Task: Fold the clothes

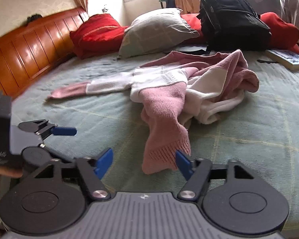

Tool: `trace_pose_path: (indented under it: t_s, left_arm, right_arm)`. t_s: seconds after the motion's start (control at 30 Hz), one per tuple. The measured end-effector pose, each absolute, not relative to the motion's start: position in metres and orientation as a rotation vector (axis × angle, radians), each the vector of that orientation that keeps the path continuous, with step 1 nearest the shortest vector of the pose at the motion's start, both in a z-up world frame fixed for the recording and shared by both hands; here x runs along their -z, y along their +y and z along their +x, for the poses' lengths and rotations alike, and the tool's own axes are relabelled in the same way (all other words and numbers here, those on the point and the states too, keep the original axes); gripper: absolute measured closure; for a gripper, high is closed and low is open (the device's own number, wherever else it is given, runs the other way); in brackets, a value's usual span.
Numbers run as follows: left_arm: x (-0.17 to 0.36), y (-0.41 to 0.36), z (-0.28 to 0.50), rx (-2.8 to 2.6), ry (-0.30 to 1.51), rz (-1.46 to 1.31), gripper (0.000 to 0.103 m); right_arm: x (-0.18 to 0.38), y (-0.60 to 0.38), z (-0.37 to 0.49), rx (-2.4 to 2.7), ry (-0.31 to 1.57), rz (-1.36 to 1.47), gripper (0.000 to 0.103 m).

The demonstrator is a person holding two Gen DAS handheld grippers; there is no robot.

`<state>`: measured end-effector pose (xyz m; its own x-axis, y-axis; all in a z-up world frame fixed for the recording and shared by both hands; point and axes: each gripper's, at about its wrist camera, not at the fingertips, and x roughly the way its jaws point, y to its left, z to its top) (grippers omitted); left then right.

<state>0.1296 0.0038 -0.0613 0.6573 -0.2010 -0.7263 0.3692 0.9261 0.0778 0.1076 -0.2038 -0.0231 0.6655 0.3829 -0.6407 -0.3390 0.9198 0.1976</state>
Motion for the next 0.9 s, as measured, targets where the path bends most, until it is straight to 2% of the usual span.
trace_pose_path:
  t_s: [0.13,0.43,0.6,0.63,0.7,0.73,0.9]
  left_arm:
    - [0.062,0.008,0.116,0.294,0.786,0.237,0.006]
    - [0.061,0.025,0.11,0.24,0.779,0.225,0.006]
    - [0.06,0.034,0.113,0.249,0.778,0.208,0.006]
    - [0.06,0.034,0.113,0.245,0.776,0.216,0.006]
    - [0.059,0.036,0.113,0.24,0.767,0.233,0.006]
    - [0.058,0.037,0.113,0.24,0.763,0.238,0.006]
    - [0.054,0.046,0.114,0.253,0.739,0.215,0.006]
  right_arm:
    - [0.021,-0.194,0.112,-0.381,0.701,-0.03,0.047]
    - [0.009,-0.159,0.136,-0.35,0.572,-0.263,0.047]
    - [0.022,-0.142,0.158,-0.333,0.586,-0.404,0.049]
    - [0.027,-0.139,0.161,-0.322,0.596,-0.435,0.052]
    - [0.038,-0.133,0.169,-0.297,0.616,-0.495,0.07]
    - [0.042,-0.132,0.171,-0.279,0.628,-0.516,0.086]
    - [0.03,-0.135,0.174,-0.318,0.644,-0.436,0.089]
